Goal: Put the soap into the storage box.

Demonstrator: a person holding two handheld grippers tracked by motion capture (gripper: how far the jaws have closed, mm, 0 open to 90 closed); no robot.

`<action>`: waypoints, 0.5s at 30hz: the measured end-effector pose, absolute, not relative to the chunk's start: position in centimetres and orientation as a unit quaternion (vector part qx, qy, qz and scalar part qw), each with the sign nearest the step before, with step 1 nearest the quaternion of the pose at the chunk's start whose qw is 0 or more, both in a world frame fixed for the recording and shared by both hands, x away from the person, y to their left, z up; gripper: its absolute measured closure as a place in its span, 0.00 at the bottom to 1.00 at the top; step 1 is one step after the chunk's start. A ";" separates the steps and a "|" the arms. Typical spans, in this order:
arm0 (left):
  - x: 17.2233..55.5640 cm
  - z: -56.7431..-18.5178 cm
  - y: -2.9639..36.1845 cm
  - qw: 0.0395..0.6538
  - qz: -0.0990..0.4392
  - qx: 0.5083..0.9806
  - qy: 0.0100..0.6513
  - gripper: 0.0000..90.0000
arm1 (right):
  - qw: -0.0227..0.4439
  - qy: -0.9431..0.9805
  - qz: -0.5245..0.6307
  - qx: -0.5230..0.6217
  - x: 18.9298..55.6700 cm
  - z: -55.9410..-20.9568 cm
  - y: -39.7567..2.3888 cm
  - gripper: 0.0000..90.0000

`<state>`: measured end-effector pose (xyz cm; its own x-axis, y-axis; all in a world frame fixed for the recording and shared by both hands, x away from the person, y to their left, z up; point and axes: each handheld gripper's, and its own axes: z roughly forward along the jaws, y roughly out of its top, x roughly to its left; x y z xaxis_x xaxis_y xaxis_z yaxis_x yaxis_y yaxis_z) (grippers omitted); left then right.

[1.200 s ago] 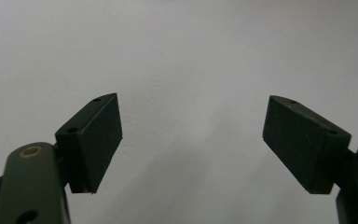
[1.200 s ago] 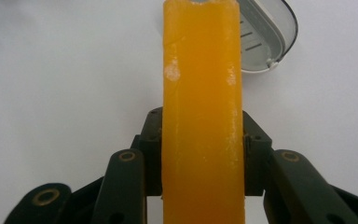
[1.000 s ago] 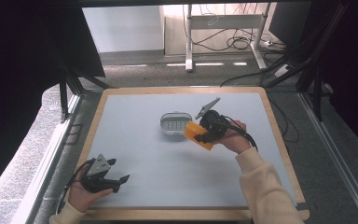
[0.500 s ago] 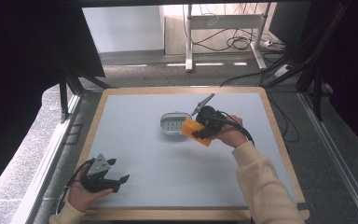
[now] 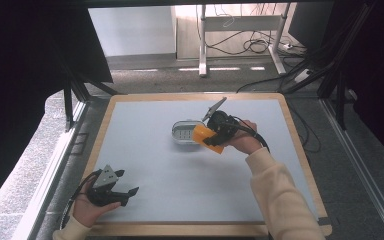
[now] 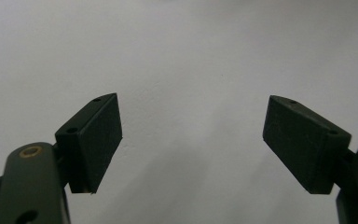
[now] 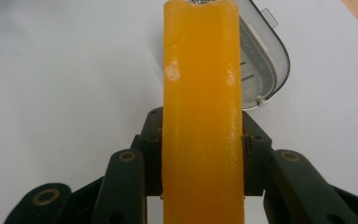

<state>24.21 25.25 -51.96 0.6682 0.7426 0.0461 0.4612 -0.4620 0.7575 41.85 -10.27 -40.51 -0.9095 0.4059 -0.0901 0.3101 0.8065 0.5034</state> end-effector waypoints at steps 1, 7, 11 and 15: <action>24.2 -52.0 25.2 0.372 0.189 0.834 0.360 0.22 | 0.098 0.945 0.246 0.190 41.9 -40.5 -10.3 0.68; 24.2 -52.0 25.2 0.371 0.189 0.835 0.360 0.22 | 0.100 0.946 0.250 0.181 42.4 -40.2 -10.1 0.68; 24.2 -52.0 25.2 0.372 0.188 0.835 0.360 0.22 | 0.099 0.946 0.250 0.179 42.8 -40.1 -9.9 0.68; 24.2 -52.0 25.2 0.371 0.189 0.835 0.360 0.22 | 0.097 0.947 0.250 0.180 43.2 -40.2 -9.8 0.68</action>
<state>24.23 25.21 -51.99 0.6702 0.7406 0.0482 0.4602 -0.4656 0.7559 43.23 -9.76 -40.19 -0.9165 0.3886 -0.0947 0.2912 0.8107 0.5079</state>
